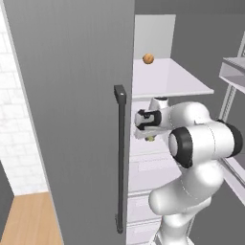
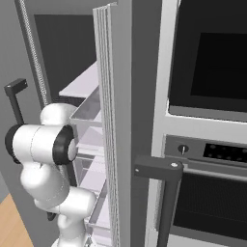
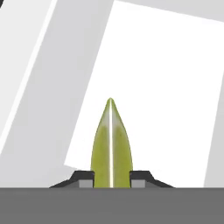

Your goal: Grab a lemon wedge from the fridge and one ice cube from the ice bowl, and put them in the glass of lemonade.

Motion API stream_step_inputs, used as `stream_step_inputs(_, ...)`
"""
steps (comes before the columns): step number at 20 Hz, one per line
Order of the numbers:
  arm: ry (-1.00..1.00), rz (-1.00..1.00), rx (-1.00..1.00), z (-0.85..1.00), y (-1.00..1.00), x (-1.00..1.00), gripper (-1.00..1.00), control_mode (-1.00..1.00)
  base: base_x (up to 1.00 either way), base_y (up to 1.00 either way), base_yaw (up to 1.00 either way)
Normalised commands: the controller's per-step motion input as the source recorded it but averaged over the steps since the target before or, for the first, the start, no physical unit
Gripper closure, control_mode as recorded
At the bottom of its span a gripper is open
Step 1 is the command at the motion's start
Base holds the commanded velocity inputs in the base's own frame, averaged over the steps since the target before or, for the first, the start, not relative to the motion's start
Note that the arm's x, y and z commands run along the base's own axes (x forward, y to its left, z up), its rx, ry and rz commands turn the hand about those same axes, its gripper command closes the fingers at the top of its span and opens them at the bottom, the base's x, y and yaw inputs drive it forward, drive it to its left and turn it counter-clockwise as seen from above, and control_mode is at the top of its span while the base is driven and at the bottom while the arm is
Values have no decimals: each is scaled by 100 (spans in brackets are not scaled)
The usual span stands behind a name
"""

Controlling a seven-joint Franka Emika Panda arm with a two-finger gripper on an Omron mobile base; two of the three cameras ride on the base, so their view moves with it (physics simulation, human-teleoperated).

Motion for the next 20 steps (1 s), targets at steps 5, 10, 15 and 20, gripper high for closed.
stream_step_inputs(5, -1, 0, 4, 4, -28, -77, 100, -100, 0, 0, 0)
stream_step_inputs(10, 0, 0, 0, 38, -6, -74, 100, -100, 0, 0, 0)
stream_step_inputs(15, 3, 0, 0, 69, 0, -66, 100, -100, 0, 0, 0)
stream_step_inputs(20, 1, 0, -3, 100, 2, -94, 100, -100, 0, 0, 0)
